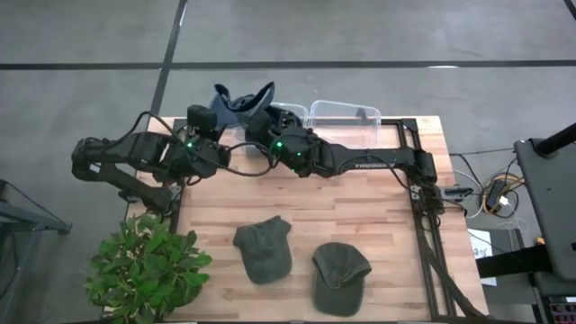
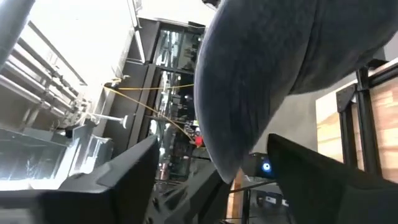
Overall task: Pick & Place hat
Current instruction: Put the blue cap into the left transparent bin, then put the right gray cap into the right transparent bin
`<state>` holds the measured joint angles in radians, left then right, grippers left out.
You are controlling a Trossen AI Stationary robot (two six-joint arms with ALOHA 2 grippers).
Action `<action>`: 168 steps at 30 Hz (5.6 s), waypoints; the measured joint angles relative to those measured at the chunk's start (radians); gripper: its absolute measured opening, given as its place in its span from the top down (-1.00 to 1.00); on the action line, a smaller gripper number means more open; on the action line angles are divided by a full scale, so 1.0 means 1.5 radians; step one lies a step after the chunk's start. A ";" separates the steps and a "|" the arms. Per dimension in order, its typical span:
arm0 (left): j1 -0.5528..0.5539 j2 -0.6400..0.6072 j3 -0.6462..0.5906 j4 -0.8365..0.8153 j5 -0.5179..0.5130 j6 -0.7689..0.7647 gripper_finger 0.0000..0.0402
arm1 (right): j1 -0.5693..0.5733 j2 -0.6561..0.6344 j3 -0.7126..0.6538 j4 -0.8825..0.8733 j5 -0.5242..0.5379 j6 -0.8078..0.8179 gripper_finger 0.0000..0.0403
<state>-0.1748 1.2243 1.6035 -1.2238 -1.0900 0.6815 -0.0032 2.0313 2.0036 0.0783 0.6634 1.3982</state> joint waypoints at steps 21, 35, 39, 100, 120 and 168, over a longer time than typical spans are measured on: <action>-0.015 -0.019 0.079 0.010 0.156 -0.082 0.74 | -0.005 -0.001 -0.005 0.022 0.001 -0.060 0.95; -0.050 -0.025 0.121 0.014 0.065 -0.252 0.44 | -0.066 -0.007 -0.001 0.076 -0.105 -0.146 0.95; -0.058 -0.038 0.121 0.029 0.148 -0.368 0.44 | -0.096 -0.021 -0.001 0.047 -0.190 -0.192 0.96; -0.059 -0.158 0.117 0.147 0.289 -0.693 0.44 | -0.428 0.028 0.003 -0.643 -0.668 -0.866 0.16; -0.059 -0.134 0.116 0.121 0.289 -0.643 0.44 | -0.243 -0.143 0.033 -0.673 -0.671 -0.708 -0.40; -0.059 0.007 0.104 0.088 0.320 -0.528 0.44 | 0.561 -0.141 -0.194 -0.813 -0.358 0.537 -0.31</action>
<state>-0.2634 1.2342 1.7592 -1.0924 -0.6099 -0.1098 0.8387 1.8191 1.7133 -1.1418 0.1268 2.2033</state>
